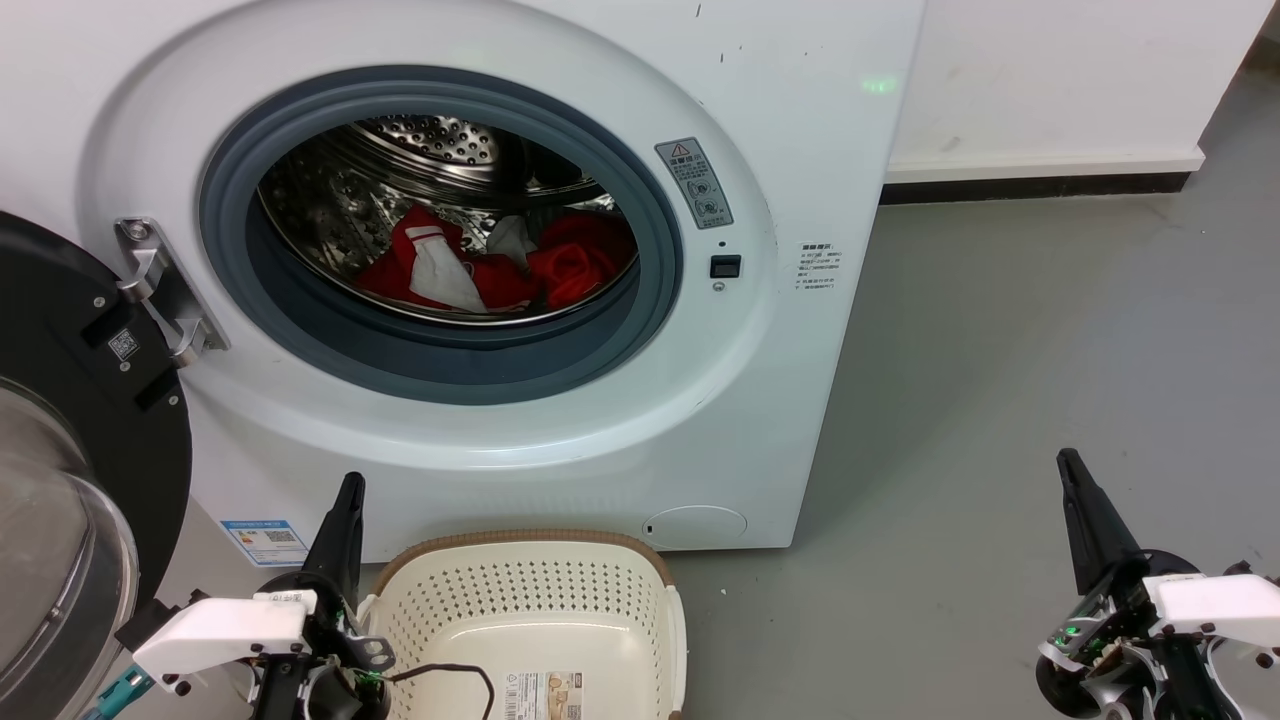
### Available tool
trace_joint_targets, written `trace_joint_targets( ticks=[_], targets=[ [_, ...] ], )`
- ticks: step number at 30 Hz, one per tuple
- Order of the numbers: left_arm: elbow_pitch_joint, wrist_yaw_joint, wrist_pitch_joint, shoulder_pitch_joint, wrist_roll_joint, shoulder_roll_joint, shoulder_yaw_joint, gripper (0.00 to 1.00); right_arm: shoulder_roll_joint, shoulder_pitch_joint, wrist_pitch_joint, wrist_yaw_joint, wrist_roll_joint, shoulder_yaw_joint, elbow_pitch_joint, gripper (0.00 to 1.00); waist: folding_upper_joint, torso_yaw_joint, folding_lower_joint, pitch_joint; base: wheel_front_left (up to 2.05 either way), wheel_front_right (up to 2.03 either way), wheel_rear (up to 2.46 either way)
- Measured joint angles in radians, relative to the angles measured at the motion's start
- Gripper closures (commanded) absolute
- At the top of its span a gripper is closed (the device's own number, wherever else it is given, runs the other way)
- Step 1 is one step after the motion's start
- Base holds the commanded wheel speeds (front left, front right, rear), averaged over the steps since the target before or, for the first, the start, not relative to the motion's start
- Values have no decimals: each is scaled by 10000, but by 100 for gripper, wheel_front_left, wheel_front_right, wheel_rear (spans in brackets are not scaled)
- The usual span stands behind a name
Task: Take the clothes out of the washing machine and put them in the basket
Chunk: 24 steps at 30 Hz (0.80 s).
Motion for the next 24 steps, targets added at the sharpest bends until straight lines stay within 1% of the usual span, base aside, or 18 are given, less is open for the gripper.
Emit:
trace_joint_targets(
  ticks=[24],
  targets=[
    [0,0,0,0,0,0,0,100,0,0,0,0,0,2,0,100,0,0,0,0,0,0,0]
  ],
)
